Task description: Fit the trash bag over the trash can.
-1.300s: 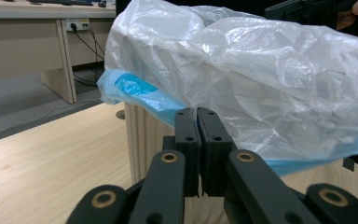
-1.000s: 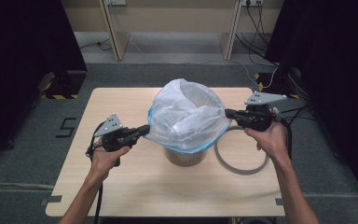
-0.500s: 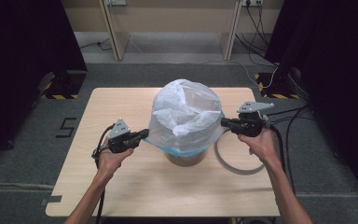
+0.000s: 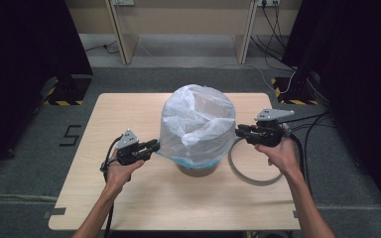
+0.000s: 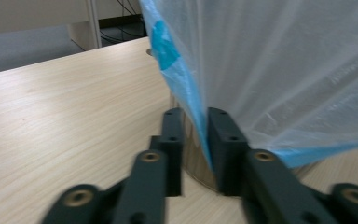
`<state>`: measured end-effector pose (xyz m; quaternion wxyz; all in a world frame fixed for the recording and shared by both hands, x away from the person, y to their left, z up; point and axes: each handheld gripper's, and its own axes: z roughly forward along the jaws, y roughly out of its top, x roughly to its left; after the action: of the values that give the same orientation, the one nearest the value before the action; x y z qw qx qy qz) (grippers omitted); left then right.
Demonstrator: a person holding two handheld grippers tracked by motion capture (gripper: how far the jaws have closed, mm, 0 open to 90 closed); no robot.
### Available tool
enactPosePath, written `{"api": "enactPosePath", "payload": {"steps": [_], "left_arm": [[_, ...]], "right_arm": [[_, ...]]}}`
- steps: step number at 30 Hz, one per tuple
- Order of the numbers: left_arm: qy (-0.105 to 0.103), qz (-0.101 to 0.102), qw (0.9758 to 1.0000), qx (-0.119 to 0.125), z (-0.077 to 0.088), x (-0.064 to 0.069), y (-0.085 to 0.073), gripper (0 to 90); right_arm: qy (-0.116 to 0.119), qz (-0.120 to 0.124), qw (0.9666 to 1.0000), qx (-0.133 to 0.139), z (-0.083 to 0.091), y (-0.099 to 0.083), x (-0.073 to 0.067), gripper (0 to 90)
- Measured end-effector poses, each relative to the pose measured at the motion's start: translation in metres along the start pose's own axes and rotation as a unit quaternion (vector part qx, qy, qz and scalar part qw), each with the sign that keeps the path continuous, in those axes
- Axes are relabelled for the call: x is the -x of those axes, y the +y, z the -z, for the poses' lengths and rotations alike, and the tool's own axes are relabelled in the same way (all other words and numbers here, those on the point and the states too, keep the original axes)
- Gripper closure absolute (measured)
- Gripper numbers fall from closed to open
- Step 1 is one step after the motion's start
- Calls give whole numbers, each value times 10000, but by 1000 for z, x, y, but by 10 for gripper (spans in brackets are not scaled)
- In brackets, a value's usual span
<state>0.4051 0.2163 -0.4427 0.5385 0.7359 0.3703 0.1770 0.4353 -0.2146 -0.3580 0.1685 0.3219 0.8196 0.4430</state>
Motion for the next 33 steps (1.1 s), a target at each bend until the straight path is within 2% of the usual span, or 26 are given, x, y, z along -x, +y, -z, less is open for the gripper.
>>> {"api": "enactPosePath", "payload": {"steps": [2,5,8,11,15,18,20,24,29,33], "left_arm": [[-88,107,9999,95,7,0,1,555],[-56,104,9998,133,18,-2,1,463],[12,128,9999,94,29,-4,-1,417],[1,92,9999,73,40,-2,-5,391],[46,-227,9994,-263,48,4,-15,354],[115,-417,9977,-514,49,7,-25,319],[177,-500,9967,-612,49,8,-32,302],[241,-435,9961,-722,51,6,-43,246],[290,-430,9950,-859,52,2,-55,248],[272,-328,9942,-983,51,-2,-65,248]], "right_arm": [[-35,3,10000,-55,1,0,-1,662],[25,-34,10000,-60,3,0,0,589],[-3,-183,9998,51,8,2,3,518],[-37,-200,9996,204,17,8,4,481],[-176,-258,9986,423,30,24,3,414],[-206,-267,9979,546,34,37,0,380],[-291,-237,9976,590,34,46,-4,327],[-308,-122,9973,661,35,65,-11,323],[-242,41,9974,681,28,86,-21,318],[-167,138,9980,587,17,100,-29,315]]}}
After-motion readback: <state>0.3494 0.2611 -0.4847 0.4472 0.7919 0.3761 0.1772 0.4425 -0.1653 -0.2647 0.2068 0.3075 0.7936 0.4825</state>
